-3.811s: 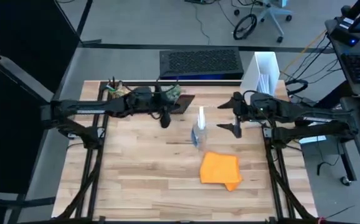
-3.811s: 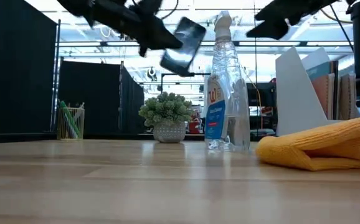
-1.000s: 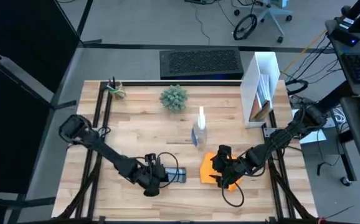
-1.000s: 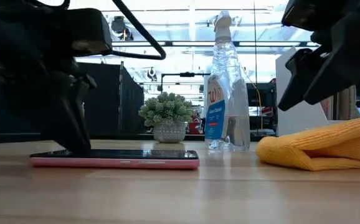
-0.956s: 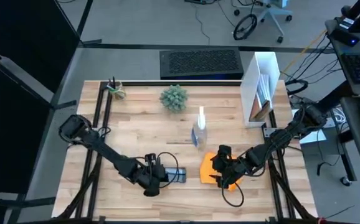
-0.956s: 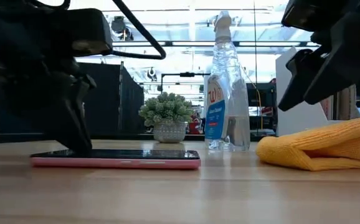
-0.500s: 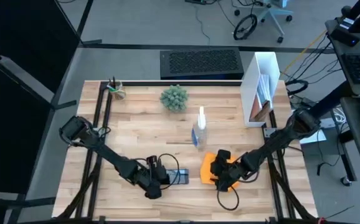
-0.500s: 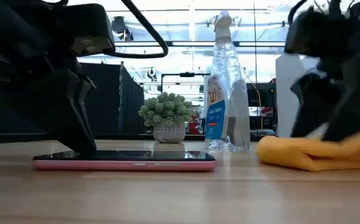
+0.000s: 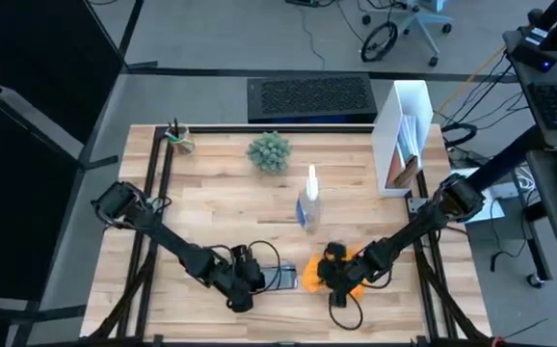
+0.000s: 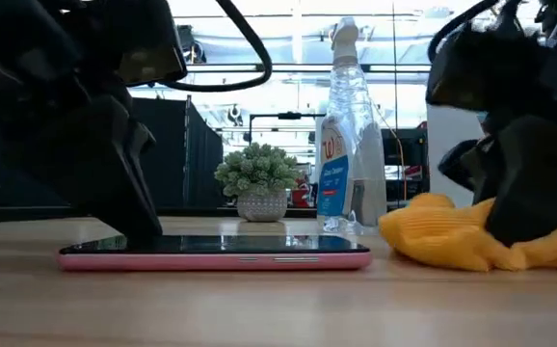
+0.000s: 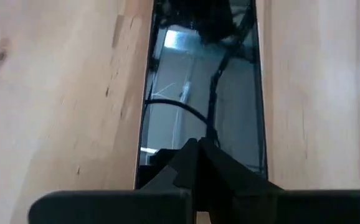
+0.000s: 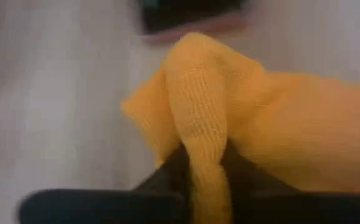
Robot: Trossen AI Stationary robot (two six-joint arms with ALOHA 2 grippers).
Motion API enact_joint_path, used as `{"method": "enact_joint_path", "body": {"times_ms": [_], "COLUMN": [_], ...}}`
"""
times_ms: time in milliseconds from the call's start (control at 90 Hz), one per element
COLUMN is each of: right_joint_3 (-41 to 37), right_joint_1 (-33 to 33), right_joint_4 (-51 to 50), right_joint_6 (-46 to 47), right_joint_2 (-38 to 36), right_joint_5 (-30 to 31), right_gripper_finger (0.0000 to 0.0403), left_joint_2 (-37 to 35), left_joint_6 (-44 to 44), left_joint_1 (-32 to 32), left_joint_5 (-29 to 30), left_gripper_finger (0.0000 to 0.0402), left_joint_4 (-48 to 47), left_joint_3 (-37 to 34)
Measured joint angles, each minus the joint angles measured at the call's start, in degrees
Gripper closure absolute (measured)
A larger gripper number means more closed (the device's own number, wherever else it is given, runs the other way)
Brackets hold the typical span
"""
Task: Apply microfiber cloth
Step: Wipe the cellphone with the microfiber cloth
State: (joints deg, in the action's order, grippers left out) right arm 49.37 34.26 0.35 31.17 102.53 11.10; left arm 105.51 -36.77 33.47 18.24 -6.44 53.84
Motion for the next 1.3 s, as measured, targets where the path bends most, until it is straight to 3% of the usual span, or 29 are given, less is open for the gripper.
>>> {"method": "enact_joint_path", "body": {"times_ms": [133, 322, 589, 1300], "right_joint_3": [7.7, 16.5, 27.6, 28.7], "right_joint_1": [-1.6, -5.5, -9.5, -8.5], "right_joint_4": [2.1, 1.5, 3.5, -12.7], "right_joint_6": [-9.2, -19.4, -24.3, -18.2], "right_joint_2": [1.4, 9.0, 20.4, 21.1], "right_joint_5": [2.0, 2.5, 0.0, -2.1], "right_gripper_finger": [0.0389, 0.0396, 0.0397, 0.0390], "left_joint_2": [0.1, 0.1, 0.1, 5.3], "left_joint_6": [-0.3, 1.1, 1.4, 1.7], "left_joint_1": [-0.1, -0.5, -1.1, -0.2], "left_joint_5": [0.1, 0.8, 1.5, 2.3], "left_gripper_finger": [0.0401, 0.0401, 0.0401, 0.0401], "left_joint_4": [1.0, 1.7, 1.9, 3.4], "left_joint_3": [0.0, 0.0, 0.0, 0.4]}}
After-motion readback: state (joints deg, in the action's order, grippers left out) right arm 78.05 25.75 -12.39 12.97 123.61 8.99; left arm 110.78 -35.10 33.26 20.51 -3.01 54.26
